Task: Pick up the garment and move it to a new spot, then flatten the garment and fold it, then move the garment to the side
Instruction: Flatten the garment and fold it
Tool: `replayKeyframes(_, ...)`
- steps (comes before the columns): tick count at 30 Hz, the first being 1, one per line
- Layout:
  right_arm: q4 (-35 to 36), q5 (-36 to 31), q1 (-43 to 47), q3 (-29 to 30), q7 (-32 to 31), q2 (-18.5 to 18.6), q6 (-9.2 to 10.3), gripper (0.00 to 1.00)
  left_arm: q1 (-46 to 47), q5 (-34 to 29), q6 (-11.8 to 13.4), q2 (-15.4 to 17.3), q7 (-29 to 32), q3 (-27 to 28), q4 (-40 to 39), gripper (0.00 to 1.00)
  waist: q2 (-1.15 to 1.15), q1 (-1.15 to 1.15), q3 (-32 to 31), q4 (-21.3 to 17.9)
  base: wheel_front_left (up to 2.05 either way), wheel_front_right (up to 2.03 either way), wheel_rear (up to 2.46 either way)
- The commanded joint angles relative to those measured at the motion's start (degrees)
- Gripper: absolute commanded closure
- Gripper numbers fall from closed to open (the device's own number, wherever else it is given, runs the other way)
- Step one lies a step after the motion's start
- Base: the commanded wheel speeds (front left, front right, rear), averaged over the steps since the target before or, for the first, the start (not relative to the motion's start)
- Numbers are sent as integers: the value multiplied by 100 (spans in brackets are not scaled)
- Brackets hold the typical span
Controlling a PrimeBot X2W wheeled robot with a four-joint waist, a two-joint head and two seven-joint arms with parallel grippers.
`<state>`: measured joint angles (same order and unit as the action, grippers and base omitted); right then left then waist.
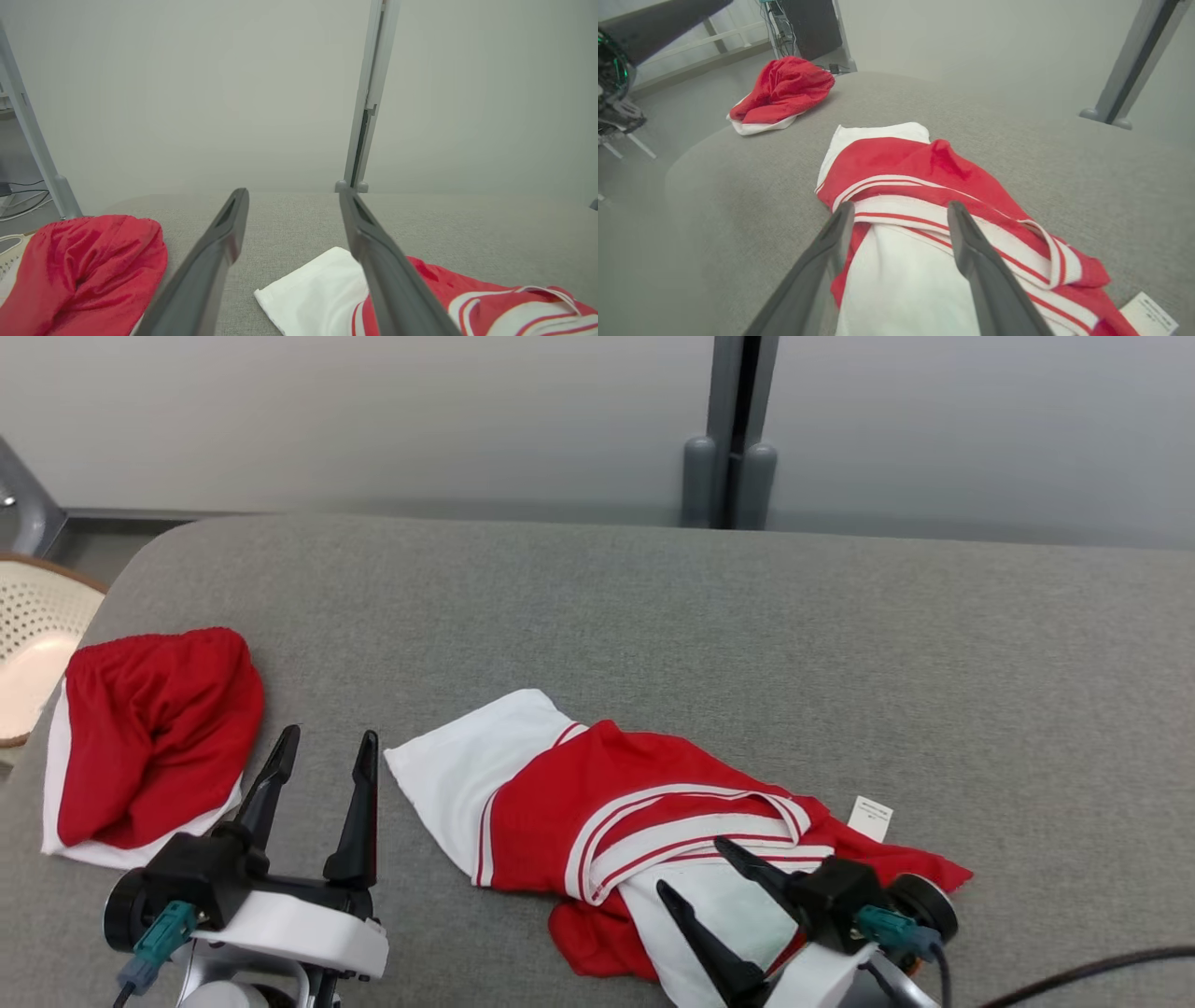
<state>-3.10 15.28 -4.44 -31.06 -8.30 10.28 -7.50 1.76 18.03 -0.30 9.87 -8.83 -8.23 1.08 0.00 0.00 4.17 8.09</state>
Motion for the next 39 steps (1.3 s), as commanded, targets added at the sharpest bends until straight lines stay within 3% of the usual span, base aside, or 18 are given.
replayKeyframes(1,-205,133,-282,-303,14,89,2,0,173,-22,-32,-14,-68,-24,69,0,0,0,267,292,0,0,0)
replayKeyframes(6,-842,410,-933,-1040,90,168,2,0,459,-34,-73,-71,-188,-103,231,0,0,0,479,554,0,0,0)
replayKeyframes(13,-1647,755,-1651,-1664,240,-3,2,0,682,-65,-103,-135,-339,-188,423,0,0,0,673,656,0,0,0)
replayKeyframes(14,-1757,778,-1741,-1724,273,-55,2,13,710,-68,-96,-145,-352,-195,439,0,0,0,692,654,0,0,0)
replayKeyframes(15,-1866,808,-1826,-1811,294,-98,1,55,735,-70,-96,-156,-374,-208,455,0,0,0,708,650,0,0,0)
replayKeyframes(16,-1951,867,-1910,-1882,351,-148,1,68,748,-74,-97,-161,-385,-215,474,0,0,0,725,640,0,0,0)
replayKeyframes(17,-2044,885,-2000,-1940,384,-164,2,100,755,-79,-101,-165,-399,-224,492,0,0,0,743,622,0,0,0)
replayKeyframes(21,-2231,966,-2238,-1943,735,-233,3,100,800,-92,-96,-166,-443,-243,558,0,0,0,750,534,0,0,0)
replayKeyframes(26,-2130,1046,-2279,-1482,1139,-169,3,100,807,-104,-69,-134,-475,-250,562,0,0,0,723,392,0,0,0)
replayKeyframes(32,-1766,906,-1976,-245,1403,100,3,100,790,-92,-3,-86,-478,-228,510,0,0,0,682,154,0,0,0)
replayKeyframes(39,-1474,669,-1415,1575,1239,238,3,100,771,-68,47,-52,-458,-224,445,0,0,0,688,-92,0,0,0)
